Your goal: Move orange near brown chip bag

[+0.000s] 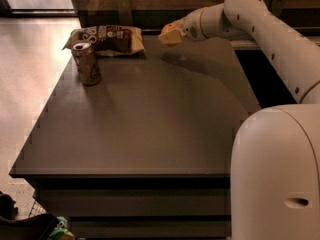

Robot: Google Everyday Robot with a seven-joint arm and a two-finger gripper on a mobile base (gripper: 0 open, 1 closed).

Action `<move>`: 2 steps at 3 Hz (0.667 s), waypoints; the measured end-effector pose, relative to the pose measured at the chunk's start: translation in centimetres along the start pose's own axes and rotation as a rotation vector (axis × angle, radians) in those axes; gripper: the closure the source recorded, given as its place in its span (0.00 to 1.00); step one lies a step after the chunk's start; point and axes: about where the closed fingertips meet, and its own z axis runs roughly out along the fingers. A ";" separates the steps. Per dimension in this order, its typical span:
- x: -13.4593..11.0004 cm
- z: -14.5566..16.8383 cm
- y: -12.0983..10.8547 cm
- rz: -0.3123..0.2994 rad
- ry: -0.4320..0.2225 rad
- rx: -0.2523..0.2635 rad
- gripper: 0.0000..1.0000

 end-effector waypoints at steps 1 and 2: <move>2.7 2.1 0.8 0.058 -0.008 -0.009 1.00; 4.3 4.0 2.3 0.111 -0.036 -0.020 0.97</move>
Offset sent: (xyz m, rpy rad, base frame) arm -0.0055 0.0260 -0.0874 0.1751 0.0833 -0.0528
